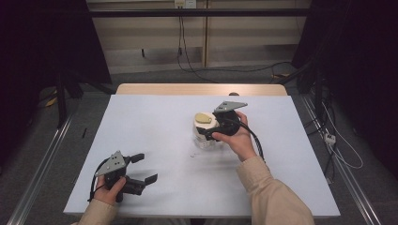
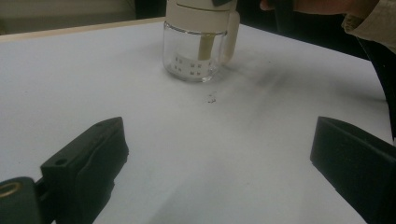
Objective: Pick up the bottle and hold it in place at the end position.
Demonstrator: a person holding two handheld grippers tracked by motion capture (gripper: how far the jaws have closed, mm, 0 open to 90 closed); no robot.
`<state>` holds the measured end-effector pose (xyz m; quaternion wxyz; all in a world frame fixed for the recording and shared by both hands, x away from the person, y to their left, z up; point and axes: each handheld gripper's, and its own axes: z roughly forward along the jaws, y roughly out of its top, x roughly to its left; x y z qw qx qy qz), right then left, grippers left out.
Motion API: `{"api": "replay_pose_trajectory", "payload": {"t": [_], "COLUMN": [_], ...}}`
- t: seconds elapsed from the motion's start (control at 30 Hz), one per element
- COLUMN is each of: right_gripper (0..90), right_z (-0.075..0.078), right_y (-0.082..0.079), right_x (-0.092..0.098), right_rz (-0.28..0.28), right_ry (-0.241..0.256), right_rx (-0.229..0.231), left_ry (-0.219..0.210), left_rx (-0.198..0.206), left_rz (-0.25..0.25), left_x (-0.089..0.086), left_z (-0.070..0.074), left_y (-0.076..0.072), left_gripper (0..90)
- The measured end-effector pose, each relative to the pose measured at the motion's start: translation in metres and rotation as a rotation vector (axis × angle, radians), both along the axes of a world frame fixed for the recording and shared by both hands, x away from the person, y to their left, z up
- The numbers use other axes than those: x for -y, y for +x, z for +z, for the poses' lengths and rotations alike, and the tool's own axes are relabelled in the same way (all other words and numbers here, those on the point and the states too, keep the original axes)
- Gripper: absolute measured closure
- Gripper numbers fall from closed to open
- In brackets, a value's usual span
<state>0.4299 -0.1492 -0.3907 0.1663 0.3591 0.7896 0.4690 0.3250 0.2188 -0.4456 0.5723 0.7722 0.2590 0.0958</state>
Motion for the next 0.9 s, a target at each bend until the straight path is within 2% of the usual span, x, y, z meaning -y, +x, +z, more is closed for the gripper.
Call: {"api": "replay_pose_trajectory", "payload": {"t": [0.1, 0.2, 0.27, 0.37, 0.43, 0.57, 0.7, 0.83, 0.9], "right_gripper": [11.1, 13.9, 14.9, 21.5, 22.6, 33.4, 56.8, 81.7, 89.2], "right_z": [0.005, 0.011, 0.014, 0.016, 0.018, 0.021, 0.024, 0.025, 0.026], "right_y": [-0.003, -0.007, -0.01, -0.013, -0.016, -0.021, -0.024, -0.026, -0.026], "right_x": [0.005, 0.013, 0.017, 0.023, 0.026, 0.034, 0.041, 0.047, 0.048], "right_rz": [-0.005, -0.016, -0.023, -0.014, -0.016, -0.02, -0.009, -0.025, -0.026], "right_ry": [0.003, 0.035, 0.028, 0.037, 0.05, 0.083, 0.087, 0.071, 0.067], "right_rx": [0.007, 0.006, 0.008, -0.002, 0.0, 0.001, 0.006, 0.016, 0.023], "left_ry": [-0.002, -0.001, 0.002, 0.001, -0.002, 0.002, -0.001, 0.003, 0.005], "left_rx": [-0.004, -0.003, -0.002, -0.005, -0.008, -0.003, -0.005, -0.012, -0.017], "left_rz": [0.003, 0.002, 0.001, 0.001, 0.001, 0.005, 0.002, -0.003, -0.006], "left_x": [0.0, 0.0, 0.0, 0.001, 0.001, 0.001, 0.001, 0.0, 0.0], "left_z": [0.0, 0.0, 0.0, 0.0, 0.0, 0.0, 0.001, 0.003, 0.003], "left_y": [0.0, 0.0, 0.0, -0.001, -0.001, 0.001, 0.001, 0.003, 0.004], "left_gripper": [3.5, 3.5, 3.5, 3.5, 3.5, 3.5, 3.5, 3.5, 3.5]}}
